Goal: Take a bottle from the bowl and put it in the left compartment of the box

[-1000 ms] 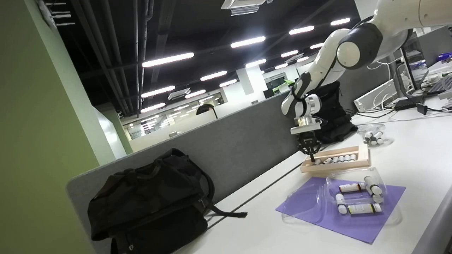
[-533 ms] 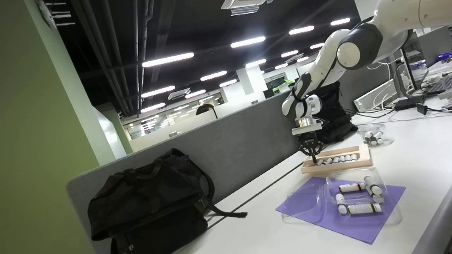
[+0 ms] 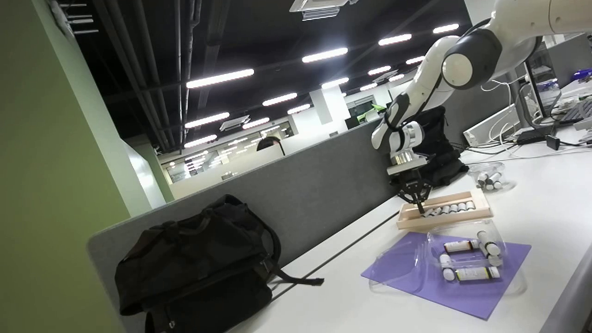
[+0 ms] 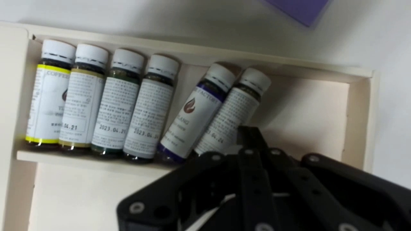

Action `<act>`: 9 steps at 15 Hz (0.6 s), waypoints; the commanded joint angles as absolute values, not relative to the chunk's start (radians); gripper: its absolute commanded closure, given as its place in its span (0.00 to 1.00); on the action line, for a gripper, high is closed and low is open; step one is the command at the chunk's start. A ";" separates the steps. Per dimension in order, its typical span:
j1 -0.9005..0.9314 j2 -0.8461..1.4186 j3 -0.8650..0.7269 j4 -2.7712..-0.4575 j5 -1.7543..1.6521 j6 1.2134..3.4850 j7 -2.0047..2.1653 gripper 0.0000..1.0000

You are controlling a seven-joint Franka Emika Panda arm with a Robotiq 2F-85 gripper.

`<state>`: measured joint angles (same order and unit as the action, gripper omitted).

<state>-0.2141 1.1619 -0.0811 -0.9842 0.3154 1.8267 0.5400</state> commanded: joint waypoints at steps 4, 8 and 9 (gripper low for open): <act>-0.221 1.124 -0.098 -1.010 0.308 1.750 0.536 0.97; -0.213 1.139 -0.102 -0.990 0.304 1.745 0.531 0.97; -0.209 1.139 -0.101 -0.988 0.301 1.764 0.514 0.97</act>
<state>-0.2173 1.1508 -0.0976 -0.9853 0.3139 1.7630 0.5294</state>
